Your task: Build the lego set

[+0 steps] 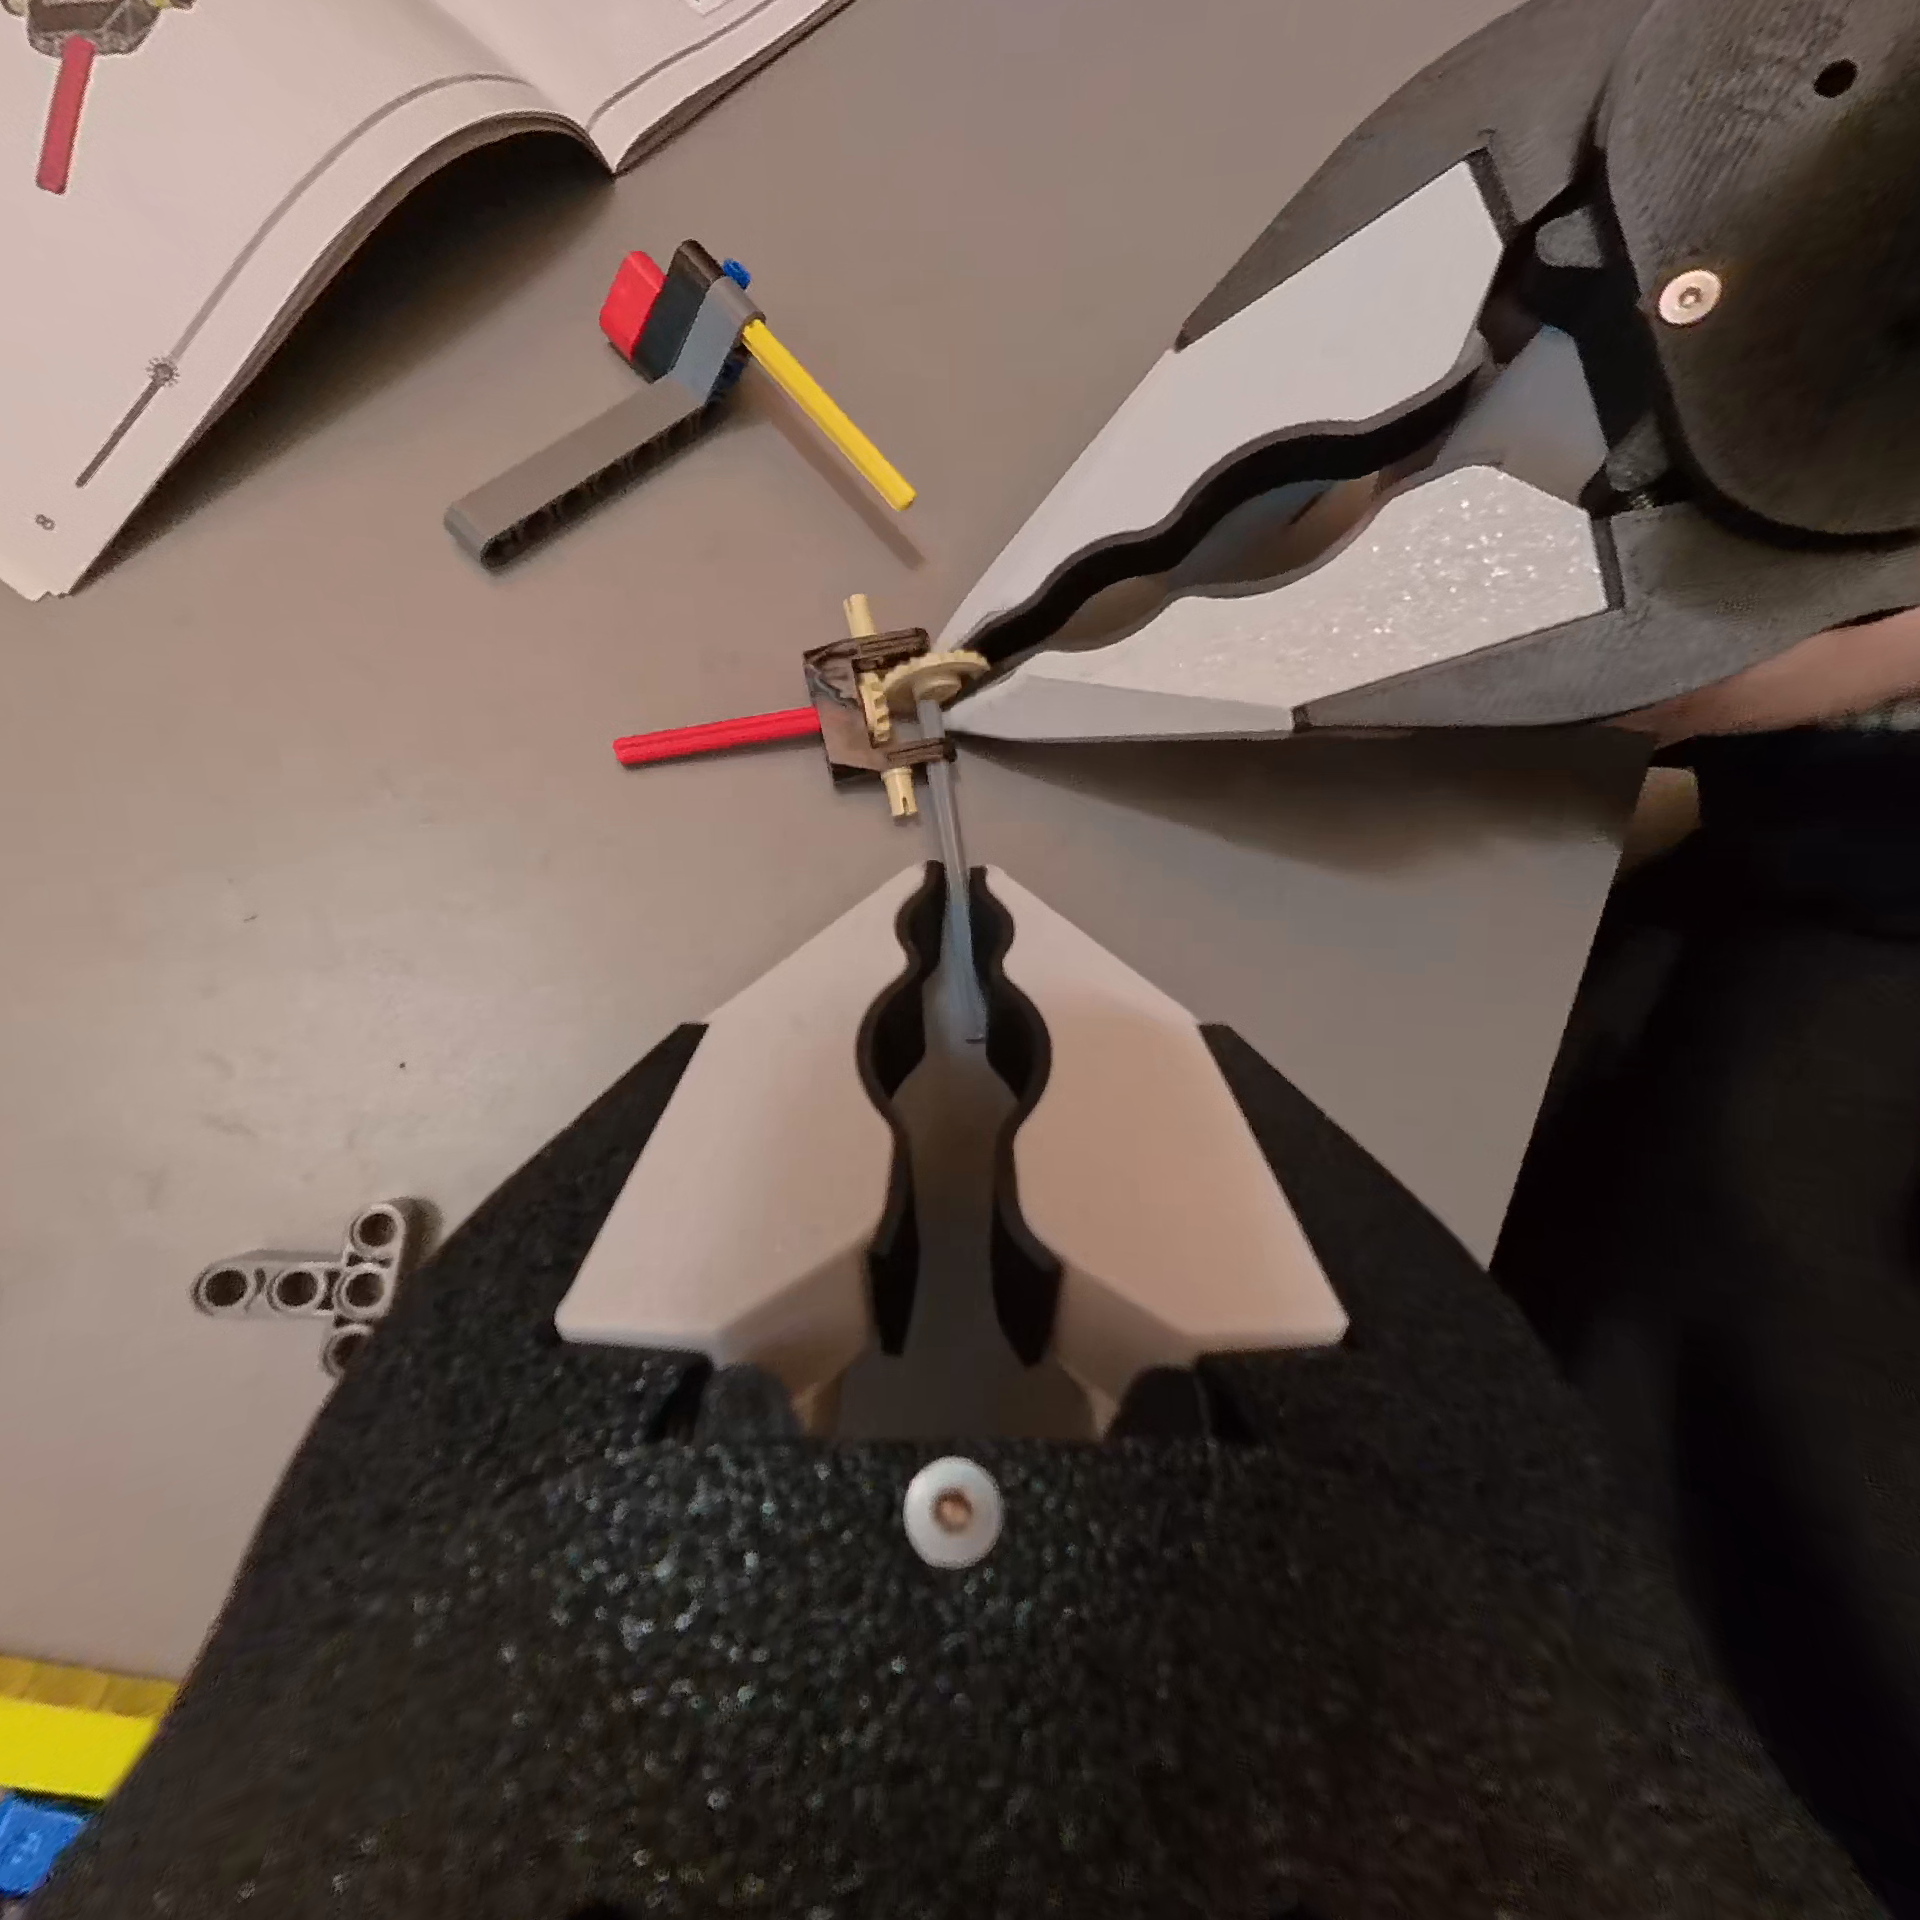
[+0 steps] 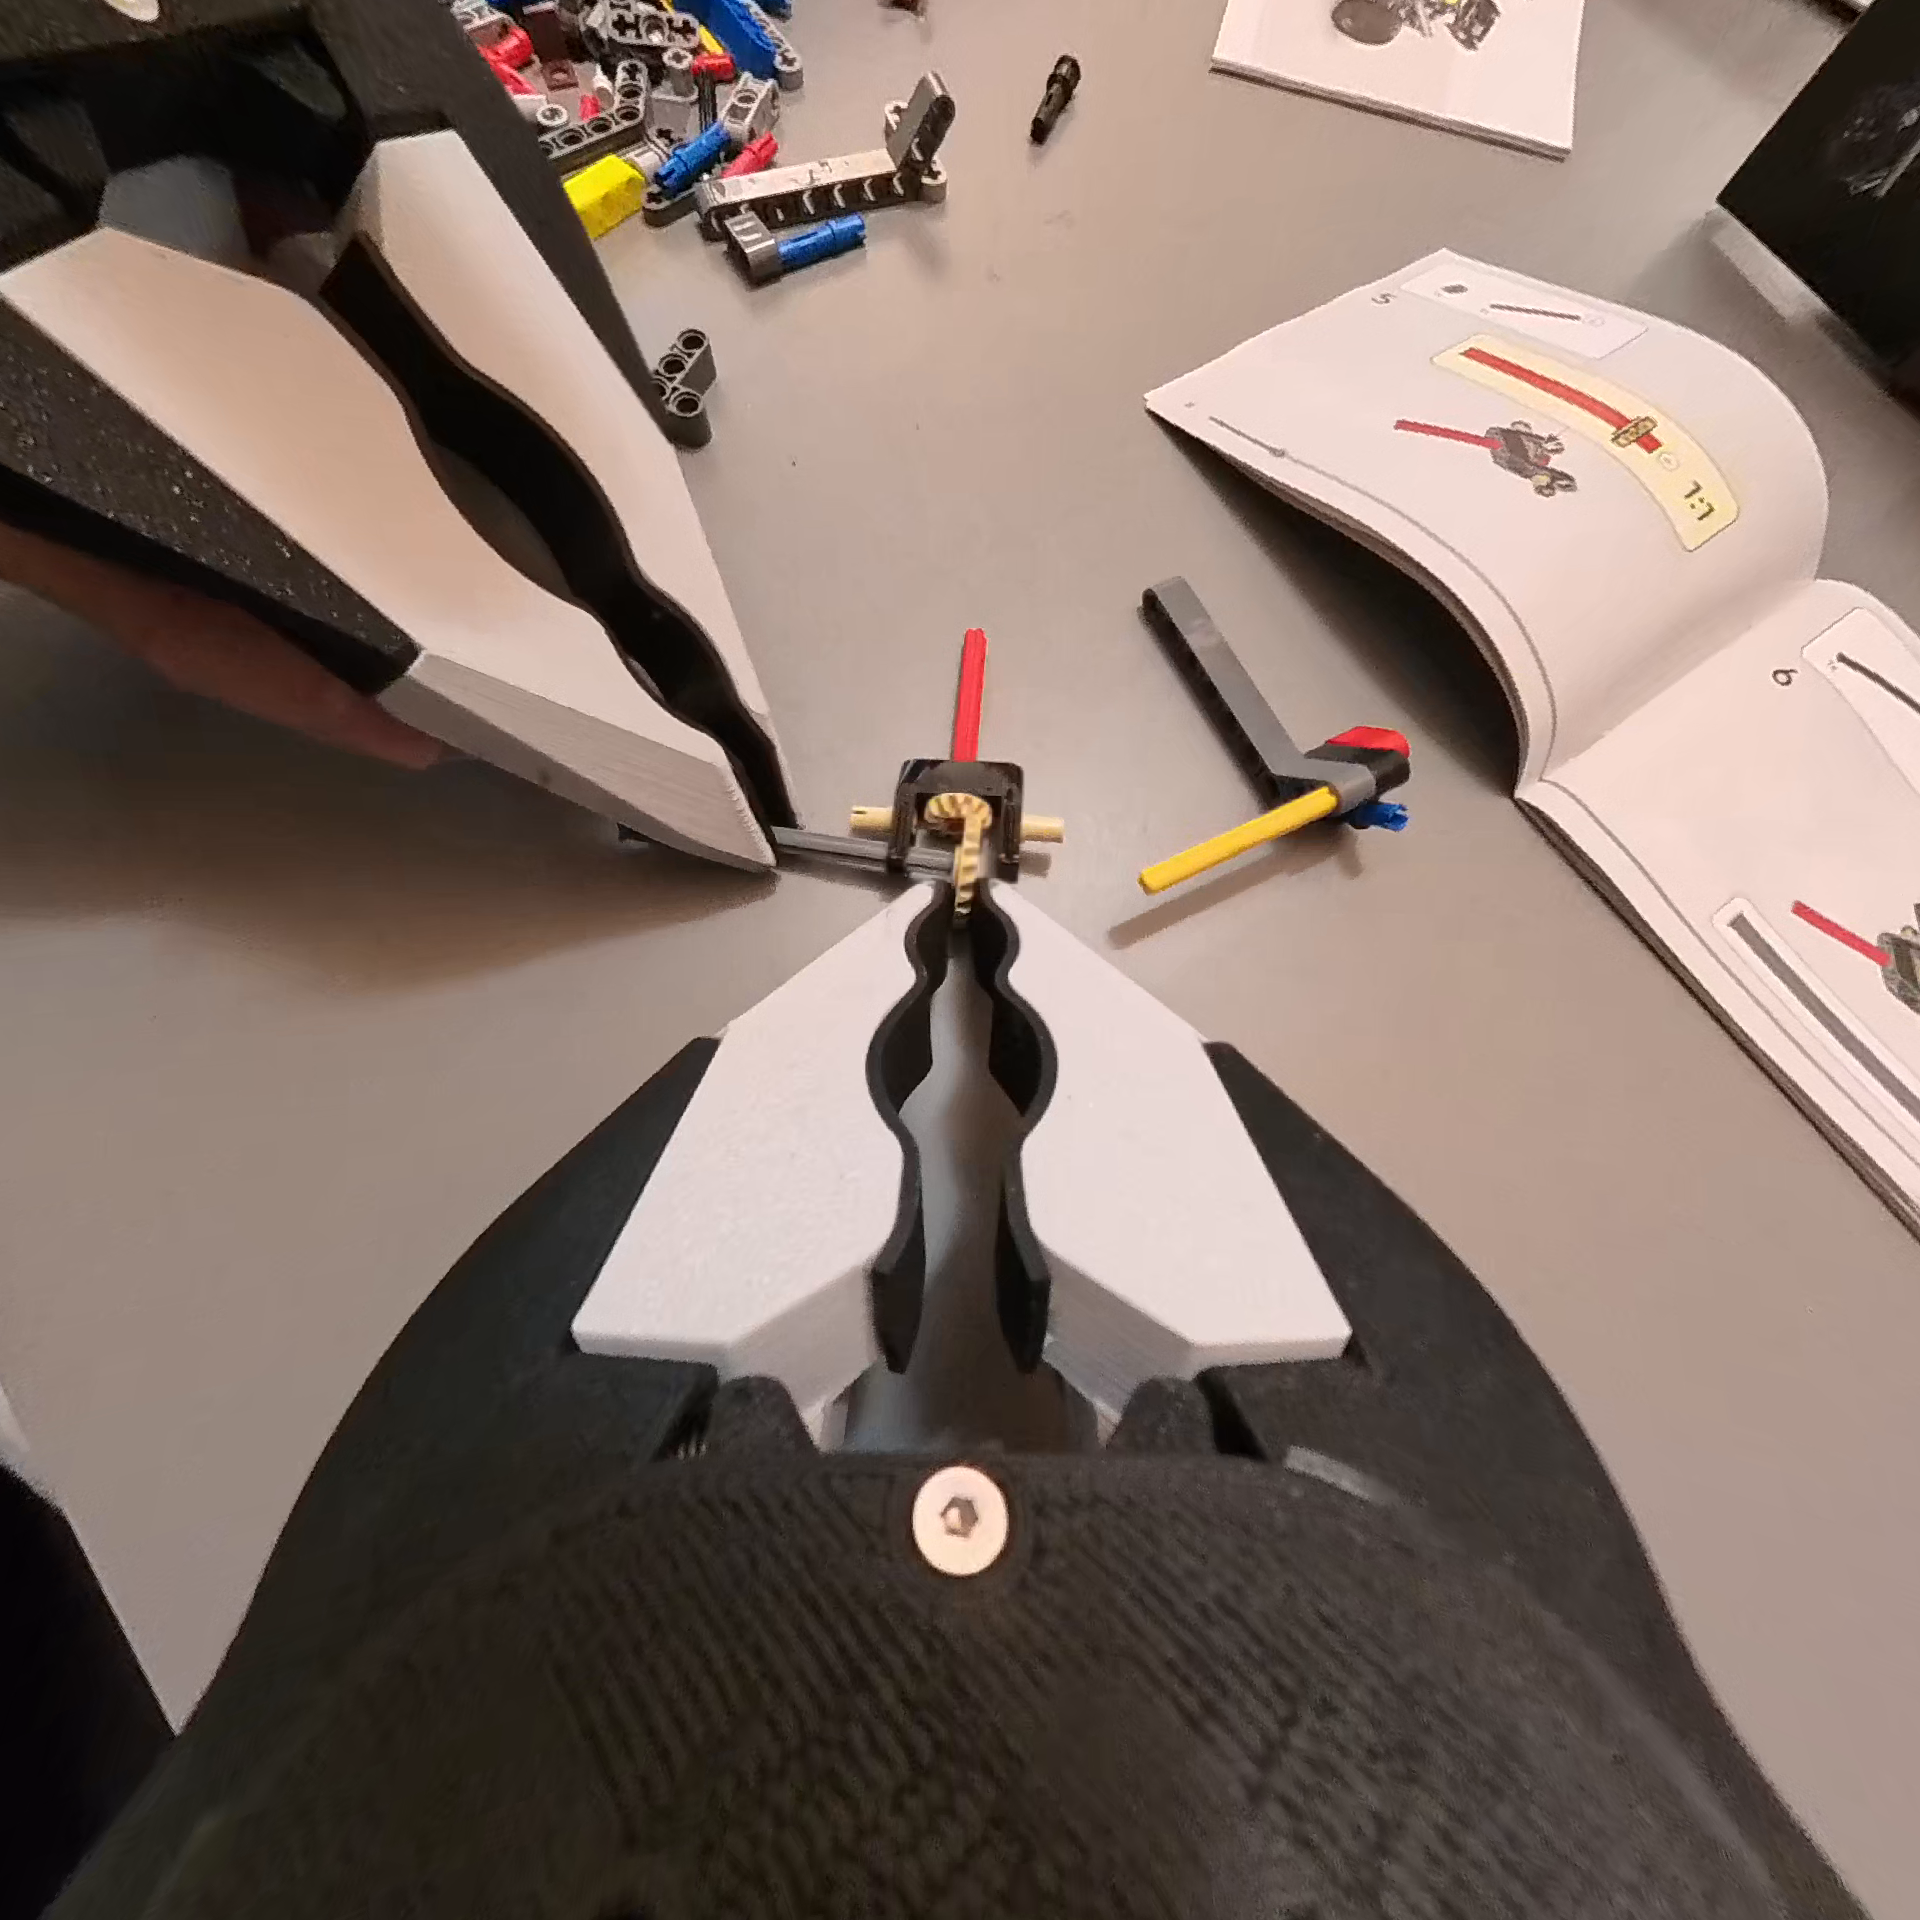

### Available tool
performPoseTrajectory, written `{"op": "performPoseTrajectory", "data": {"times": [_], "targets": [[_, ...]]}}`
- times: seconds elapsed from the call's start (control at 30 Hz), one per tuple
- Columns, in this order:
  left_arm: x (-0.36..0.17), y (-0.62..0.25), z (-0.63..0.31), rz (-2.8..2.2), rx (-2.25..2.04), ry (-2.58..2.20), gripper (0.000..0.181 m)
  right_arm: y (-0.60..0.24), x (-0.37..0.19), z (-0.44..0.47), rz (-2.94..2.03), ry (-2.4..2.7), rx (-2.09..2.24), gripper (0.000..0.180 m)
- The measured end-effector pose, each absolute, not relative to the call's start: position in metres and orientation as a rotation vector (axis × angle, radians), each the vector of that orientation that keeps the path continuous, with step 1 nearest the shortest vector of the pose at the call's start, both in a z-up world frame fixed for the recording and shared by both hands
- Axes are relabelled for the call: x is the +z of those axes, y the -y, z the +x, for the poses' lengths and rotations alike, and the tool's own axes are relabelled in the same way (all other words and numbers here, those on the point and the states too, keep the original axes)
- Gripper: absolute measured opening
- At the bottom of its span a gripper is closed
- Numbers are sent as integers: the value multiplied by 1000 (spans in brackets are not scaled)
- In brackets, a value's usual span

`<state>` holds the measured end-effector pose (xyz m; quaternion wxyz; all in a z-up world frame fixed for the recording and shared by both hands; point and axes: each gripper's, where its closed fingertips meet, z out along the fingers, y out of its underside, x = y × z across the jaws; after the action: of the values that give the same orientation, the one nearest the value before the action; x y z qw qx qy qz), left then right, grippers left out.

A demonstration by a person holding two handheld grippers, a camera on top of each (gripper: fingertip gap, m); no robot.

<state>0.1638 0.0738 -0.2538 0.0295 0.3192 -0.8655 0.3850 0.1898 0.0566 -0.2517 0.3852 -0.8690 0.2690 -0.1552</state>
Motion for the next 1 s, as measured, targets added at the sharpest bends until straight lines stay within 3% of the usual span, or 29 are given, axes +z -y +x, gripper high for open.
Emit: {"op": "performPoseTrajectory", "data": {"times": [0.03, 0.33, 1.0], "targets": [[-254, -74, 164, 978, 1194, 2669, 2, -57, -252, 190, -2220, -664, -403, 2], [-253, -75, 166, 988, 1228, 2632, 2, -58, -252, 185, -2250, -539, -400, 7], [-253, -79, 167, 912, 1236, 2692, 2, -58, -253, 191, -2249, -558, -386, 1]]}}
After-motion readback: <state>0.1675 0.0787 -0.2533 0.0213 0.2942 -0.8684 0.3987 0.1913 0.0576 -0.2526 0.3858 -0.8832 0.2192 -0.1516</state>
